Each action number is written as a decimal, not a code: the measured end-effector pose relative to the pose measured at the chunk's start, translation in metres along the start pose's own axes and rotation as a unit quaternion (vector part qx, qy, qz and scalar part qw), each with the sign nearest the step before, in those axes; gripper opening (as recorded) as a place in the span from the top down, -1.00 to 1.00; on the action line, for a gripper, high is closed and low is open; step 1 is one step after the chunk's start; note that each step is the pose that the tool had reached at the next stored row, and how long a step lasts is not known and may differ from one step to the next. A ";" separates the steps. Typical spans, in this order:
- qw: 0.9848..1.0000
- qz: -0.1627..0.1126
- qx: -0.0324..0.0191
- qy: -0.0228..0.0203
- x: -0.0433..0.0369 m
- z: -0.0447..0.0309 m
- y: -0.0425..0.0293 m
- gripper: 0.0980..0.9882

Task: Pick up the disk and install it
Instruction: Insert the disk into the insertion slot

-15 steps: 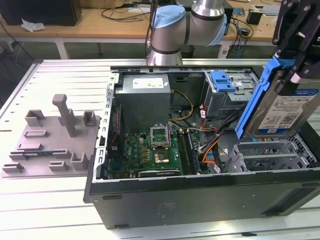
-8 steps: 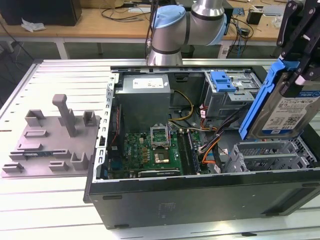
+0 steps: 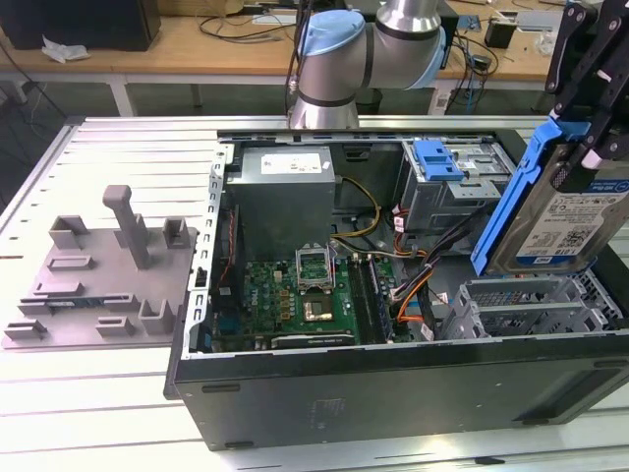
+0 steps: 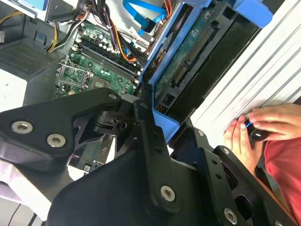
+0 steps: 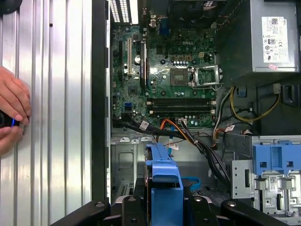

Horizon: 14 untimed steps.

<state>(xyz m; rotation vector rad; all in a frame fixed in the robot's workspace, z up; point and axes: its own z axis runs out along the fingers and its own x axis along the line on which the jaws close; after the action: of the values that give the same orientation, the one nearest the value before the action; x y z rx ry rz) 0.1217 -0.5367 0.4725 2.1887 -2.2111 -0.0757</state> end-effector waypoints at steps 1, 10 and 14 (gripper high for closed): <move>1.000 0.000 0.000 0.000 0.0000 0.0000 0.0000 0.39; 1.000 -0.003 0.000 0.000 0.0001 0.0004 0.0006 0.39; 1.000 -0.003 0.001 0.000 0.0008 0.0010 0.0006 0.39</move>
<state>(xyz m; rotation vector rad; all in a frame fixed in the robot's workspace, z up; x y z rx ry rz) 0.1210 -0.5374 0.4716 2.1963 -2.2049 -0.0745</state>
